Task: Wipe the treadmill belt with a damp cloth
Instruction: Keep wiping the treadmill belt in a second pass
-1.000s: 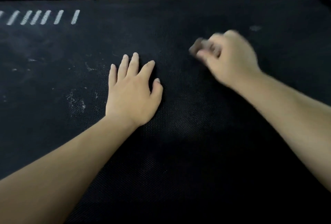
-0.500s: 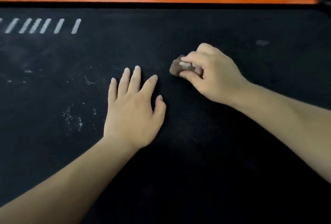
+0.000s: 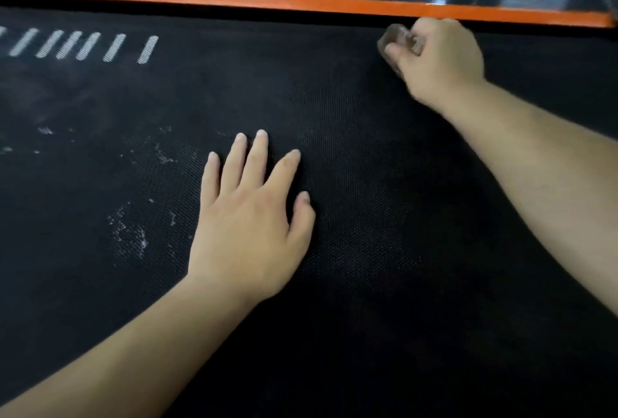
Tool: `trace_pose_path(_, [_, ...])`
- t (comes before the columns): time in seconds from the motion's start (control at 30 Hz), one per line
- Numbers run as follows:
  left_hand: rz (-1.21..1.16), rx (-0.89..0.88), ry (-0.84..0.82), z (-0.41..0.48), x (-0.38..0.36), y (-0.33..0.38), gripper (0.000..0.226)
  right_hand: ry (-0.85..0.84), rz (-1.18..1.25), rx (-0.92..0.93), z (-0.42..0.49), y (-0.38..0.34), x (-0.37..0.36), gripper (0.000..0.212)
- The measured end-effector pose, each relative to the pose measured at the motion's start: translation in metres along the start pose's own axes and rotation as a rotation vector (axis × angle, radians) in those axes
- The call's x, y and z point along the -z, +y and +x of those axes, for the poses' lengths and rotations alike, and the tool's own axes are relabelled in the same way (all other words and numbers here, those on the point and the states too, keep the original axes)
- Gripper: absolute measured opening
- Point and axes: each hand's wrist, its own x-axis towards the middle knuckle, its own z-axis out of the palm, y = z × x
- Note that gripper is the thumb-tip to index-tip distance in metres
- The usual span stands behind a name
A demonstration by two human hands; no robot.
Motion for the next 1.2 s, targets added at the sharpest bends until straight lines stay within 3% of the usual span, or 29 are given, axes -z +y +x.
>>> trace_pose_path(0.13, [0.005,0.005,-0.004,-0.001,0.0,0.001,0.061,-0.13,0.031,0.233,-0.01,-0.016,-0.005,0.033])
trace_pose_path(0.27, [0.011,-0.005,0.002,0.0,0.0,0.001,0.06,0.047,-0.068,-0.053,0.02,-0.009,-0.007,0.033])
trace_pose_path(0.4, [0.014,-0.004,-0.004,-0.001,0.001,0.001,0.061,-0.065,-0.025,0.137,0.005,-0.028,-0.014,0.03])
trace_pose_path(0.53, [0.023,-0.035,-0.007,0.0,0.0,0.0,0.061,0.008,-0.087,-0.222,0.037,0.0,0.003,0.037])
trace_pose_path(0.57, [0.024,-0.04,-0.004,0.001,0.0,0.0,0.062,0.05,-0.095,-0.223,0.035,0.002,0.002,0.037])
trace_pose_path(0.63, [0.029,-0.035,-0.009,-0.001,0.0,0.0,0.062,0.04,-0.067,-0.069,0.015,-0.006,-0.004,0.032])
trace_pose_path(0.7, [0.027,-0.023,-0.018,-0.001,0.0,0.001,0.063,-0.076,-0.005,0.094,-0.009,-0.007,-0.003,0.027])
trace_pose_path(0.73, [0.024,-0.023,-0.021,0.0,0.0,0.001,0.063,-0.084,-0.011,0.095,-0.013,0.0,0.003,0.028])
trace_pose_path(0.83, [0.027,-0.026,-0.016,0.001,0.0,0.001,0.063,0.04,-0.088,-0.219,0.003,0.032,0.024,0.038])
trace_pose_path(0.87, [0.024,-0.025,-0.009,0.001,0.001,0.001,0.062,0.065,-0.11,-0.246,0.0,0.034,0.026,0.038])
trace_pose_path(1.03, [0.021,-0.018,-0.019,0.0,0.001,0.002,0.064,-0.135,0.02,0.175,-0.087,0.004,0.028,0.029])
trace_pose_path(1.07, [0.024,-0.018,-0.018,0.0,0.0,0.003,0.064,-0.139,-0.006,0.169,-0.091,0.011,0.034,0.028])
trace_pose_path(1.17, [0.027,-0.02,-0.013,0.001,0.0,0.002,0.064,0.001,-0.084,-0.128,-0.077,0.031,0.046,0.028])
trace_pose_path(1.2, [0.026,-0.018,-0.013,0.001,0.0,0.002,0.064,0.022,-0.099,-0.134,-0.086,0.026,0.044,0.029])
